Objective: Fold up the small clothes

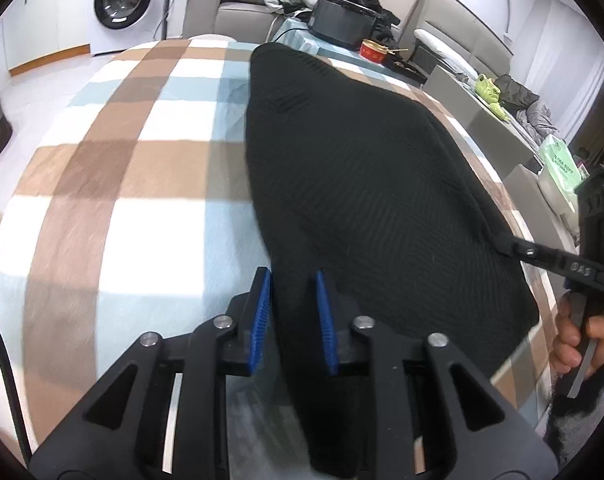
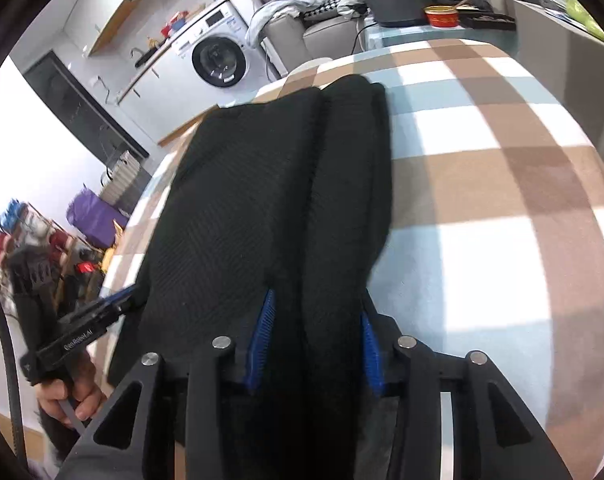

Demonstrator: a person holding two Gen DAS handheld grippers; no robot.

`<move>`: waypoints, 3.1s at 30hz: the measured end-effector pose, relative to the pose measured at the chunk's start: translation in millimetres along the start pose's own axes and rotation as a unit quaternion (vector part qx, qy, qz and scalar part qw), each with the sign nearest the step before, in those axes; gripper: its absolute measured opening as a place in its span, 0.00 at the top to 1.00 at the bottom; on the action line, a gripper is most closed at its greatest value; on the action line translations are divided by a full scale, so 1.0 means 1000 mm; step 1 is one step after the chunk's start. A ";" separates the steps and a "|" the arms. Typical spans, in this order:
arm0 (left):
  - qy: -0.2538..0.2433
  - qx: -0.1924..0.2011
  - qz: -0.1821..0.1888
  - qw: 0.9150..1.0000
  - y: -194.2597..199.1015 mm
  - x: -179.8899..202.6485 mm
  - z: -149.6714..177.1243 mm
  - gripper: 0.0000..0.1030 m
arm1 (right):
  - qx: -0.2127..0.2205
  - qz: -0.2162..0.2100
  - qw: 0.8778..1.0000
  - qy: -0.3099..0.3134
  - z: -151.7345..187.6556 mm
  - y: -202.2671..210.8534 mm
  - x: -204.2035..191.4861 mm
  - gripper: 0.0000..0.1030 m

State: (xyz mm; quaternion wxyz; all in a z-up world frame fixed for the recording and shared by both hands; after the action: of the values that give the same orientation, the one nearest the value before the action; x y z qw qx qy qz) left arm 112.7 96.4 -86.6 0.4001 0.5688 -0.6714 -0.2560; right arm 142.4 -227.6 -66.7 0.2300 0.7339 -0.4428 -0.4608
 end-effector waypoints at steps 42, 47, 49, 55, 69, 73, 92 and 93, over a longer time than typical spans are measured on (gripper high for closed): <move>-0.144 0.019 0.016 0.989 0.022 0.086 0.057 0.60 | -0.002 0.030 0.982 0.188 0.052 -0.012 -0.092 0.79; -0.112 0.017 0.044 0.993 0.031 0.067 0.066 0.58 | 0.013 0.075 0.977 0.201 0.057 0.003 -0.075 0.80; -0.110 0.018 0.042 0.993 0.033 0.061 0.067 0.58 | 0.014 0.065 0.984 0.164 0.058 0.016 -0.060 0.80; -0.109 0.016 0.032 0.993 0.033 0.060 0.069 0.58 | -0.007 0.062 0.988 0.143 0.060 0.018 -0.045 0.72; -0.033 0.028 -0.001 0.999 0.049 0.012 0.073 0.70 | 0.001 -0.001 0.999 0.054 0.066 0.017 -0.028 0.65; -0.037 0.034 -0.006 0.999 0.040 0.016 0.065 0.76 | 0.005 0.009 0.998 0.061 0.060 0.013 -0.033 0.71; -0.032 0.086 -0.031 0.995 0.046 0.023 0.043 0.38 | 0.085 0.032 0.991 0.102 0.048 0.044 -0.040 0.17; -0.032 0.095 -0.032 0.994 0.049 0.023 0.043 0.33 | 0.094 0.032 0.989 0.114 0.048 0.049 -0.044 0.09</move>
State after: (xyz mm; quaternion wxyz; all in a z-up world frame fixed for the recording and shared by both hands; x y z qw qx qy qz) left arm 48.8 80.4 -65.2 0.3144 0.6168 -0.6865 -0.2221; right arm 70.6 -211.1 -32.4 0.2237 0.7852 -0.4786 -0.3231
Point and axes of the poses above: each gripper's, at about its wrist camera, not at the fingertips, and y roughly against the way its jaws point, x to its right, z to its underside, the point moved 2 cm from there along -y, roughly the way its jaws point, and after that the axes turned 3 degrees about -z, right-handed, at the moved point
